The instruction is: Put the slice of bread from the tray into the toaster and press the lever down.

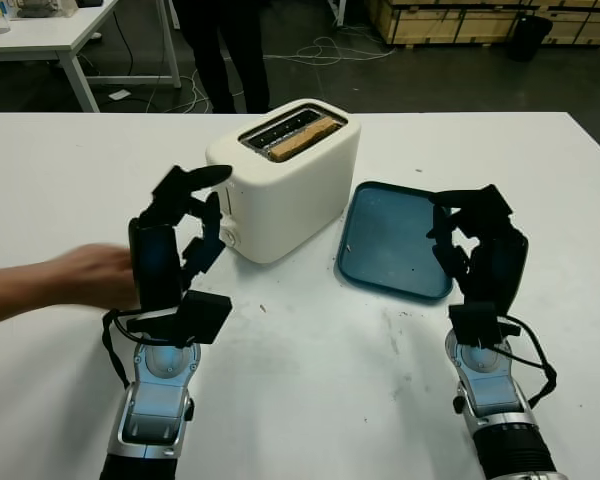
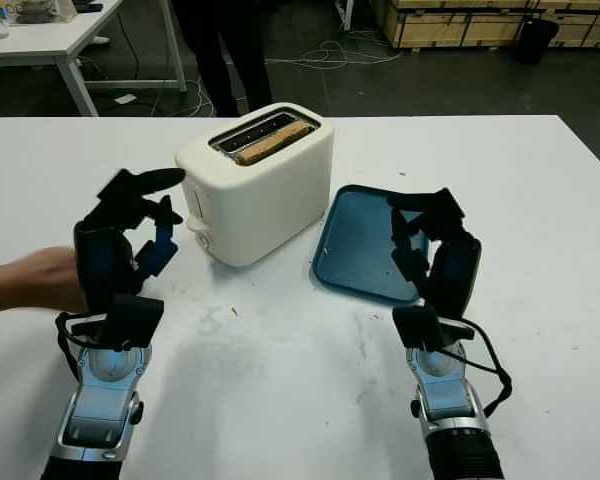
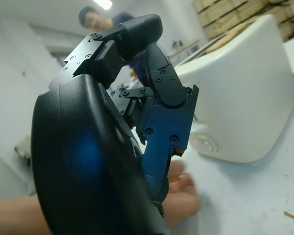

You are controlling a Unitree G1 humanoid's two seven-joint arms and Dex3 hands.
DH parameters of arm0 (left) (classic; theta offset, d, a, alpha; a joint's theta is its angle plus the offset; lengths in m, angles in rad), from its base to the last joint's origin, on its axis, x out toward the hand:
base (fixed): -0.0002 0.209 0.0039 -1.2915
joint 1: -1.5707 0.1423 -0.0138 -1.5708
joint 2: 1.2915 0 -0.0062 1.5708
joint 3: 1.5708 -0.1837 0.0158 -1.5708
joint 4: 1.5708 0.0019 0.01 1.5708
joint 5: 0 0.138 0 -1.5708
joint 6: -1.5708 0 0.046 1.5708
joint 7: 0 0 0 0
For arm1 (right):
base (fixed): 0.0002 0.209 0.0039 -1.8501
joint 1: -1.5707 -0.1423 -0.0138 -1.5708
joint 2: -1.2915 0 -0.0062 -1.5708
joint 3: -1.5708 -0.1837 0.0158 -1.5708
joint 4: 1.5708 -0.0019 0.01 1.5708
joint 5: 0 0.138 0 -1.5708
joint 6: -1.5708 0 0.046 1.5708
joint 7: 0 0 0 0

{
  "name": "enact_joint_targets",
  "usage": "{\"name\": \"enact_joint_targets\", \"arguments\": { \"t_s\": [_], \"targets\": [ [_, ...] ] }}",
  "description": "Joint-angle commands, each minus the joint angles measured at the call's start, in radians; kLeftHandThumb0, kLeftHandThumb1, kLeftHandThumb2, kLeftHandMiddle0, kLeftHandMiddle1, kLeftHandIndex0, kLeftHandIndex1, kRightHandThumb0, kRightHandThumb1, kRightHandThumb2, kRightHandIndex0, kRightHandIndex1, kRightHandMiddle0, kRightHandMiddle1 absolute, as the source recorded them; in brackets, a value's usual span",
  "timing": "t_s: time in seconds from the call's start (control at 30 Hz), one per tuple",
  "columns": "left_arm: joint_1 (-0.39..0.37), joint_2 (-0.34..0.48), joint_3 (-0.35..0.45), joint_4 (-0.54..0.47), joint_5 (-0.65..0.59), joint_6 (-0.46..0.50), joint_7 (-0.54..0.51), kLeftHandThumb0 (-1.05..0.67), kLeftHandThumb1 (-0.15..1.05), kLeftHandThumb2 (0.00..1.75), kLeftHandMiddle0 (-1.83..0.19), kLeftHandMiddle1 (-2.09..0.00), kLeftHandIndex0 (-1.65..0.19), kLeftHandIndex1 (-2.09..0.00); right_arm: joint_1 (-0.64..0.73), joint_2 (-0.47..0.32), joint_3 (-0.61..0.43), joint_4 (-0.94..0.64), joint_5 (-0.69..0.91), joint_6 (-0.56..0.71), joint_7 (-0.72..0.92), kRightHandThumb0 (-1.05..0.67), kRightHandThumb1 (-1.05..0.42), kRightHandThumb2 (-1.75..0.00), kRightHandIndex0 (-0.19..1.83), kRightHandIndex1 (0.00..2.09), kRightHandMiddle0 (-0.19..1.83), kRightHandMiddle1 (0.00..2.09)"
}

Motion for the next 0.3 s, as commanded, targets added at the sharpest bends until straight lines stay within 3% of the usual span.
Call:
{"name": "enact_joint_targets", "arguments": {
  "t_s": [0.0, 0.07, 0.13, 0.27],
  "targets": [
    [0.009, -0.016, 0.012, 0.028, 0.017, -0.015, 0.032, -0.38, 0.92, 0.59, -0.53, -1.72, -0.42, -1.36, -0.016, 0.01, -0.012, -0.011, 0.006, 0.017, 0.014, -0.4, -0.92, -0.37, 0.72, 1.55, 0.81, 0.81],
    [0.008, -0.022, 0.018, 0.051, 0.019, -0.018, 0.045, -0.38, 0.92, 0.58, -0.53, -1.74, -0.39, -1.45, -0.021, 0.011, -0.014, 0.0, -0.008, 0.014, 0.019, -0.4, -0.92, -0.36, 0.73, 1.52, 0.89, 0.6],
    [0.006, -0.027, 0.023, 0.065, 0.01, -0.017, 0.05, -0.38, 0.92, 0.58, -0.54, -1.74, -0.36, -1.51, -0.024, 0.011, -0.015, 0.009, -0.016, 0.013, 0.023, -0.41, -0.92, -0.35, 0.74, 1.51, 0.94, 0.52],
    [-0.001, -0.035, 0.027, 0.072, 0.007, -0.01, 0.056, -0.4, 0.92, 0.57, -0.58, -1.75, -0.32, -1.66, -0.021, 0.015, -0.015, 0.006, -0.019, 0.022, 0.035, -0.41, -0.92, -0.32, 0.74, 1.55, 0.86, 0.81]
  ]
}}
